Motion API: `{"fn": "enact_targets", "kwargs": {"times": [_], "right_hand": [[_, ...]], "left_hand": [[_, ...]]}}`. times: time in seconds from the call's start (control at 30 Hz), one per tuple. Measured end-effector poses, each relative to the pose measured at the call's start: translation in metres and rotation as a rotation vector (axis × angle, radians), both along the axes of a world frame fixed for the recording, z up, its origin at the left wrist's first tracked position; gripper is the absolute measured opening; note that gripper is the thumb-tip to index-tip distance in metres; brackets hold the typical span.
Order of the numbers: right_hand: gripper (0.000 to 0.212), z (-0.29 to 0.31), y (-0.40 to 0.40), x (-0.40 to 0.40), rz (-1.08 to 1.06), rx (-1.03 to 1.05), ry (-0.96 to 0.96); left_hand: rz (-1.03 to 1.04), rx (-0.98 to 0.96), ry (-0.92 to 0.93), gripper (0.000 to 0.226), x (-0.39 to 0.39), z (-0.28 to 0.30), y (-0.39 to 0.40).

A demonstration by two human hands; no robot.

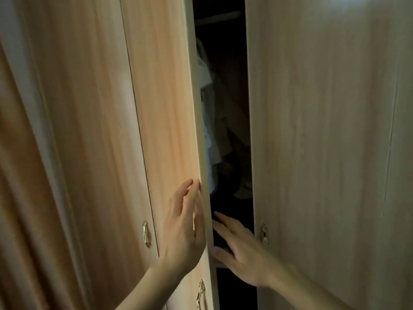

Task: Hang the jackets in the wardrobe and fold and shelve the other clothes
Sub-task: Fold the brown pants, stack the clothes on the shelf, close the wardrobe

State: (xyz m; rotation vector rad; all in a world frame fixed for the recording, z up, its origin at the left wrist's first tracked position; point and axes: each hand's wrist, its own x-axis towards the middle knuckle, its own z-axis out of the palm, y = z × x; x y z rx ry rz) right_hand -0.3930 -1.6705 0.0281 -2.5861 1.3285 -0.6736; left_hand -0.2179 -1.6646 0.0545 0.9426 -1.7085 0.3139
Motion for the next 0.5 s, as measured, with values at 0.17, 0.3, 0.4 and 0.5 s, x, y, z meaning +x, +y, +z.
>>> {"fn": "enact_targets", "kwargs": {"times": [0.17,0.3,0.4,0.5], "right_hand": [[0.073,-0.005,-0.031,-0.036,-0.005,0.02,-0.029],[0.073,-0.003,-0.05,-0.057,-0.037,0.044,-0.062],[0.073,-0.001,-0.061,-0.063,-0.069,0.073,-0.056],[0.07,-0.001,-0.072,-0.068,-0.085,0.047,-0.06]], "left_hand": [[0.03,0.041,-0.114,0.069,-0.032,0.004,-0.025],[0.082,0.122,-0.168,0.08,-0.05,0.005,-0.05],[0.092,0.122,-0.15,0.081,-0.061,0.001,-0.066],[0.096,0.094,-0.17,0.079,-0.065,-0.002,-0.079]]}}
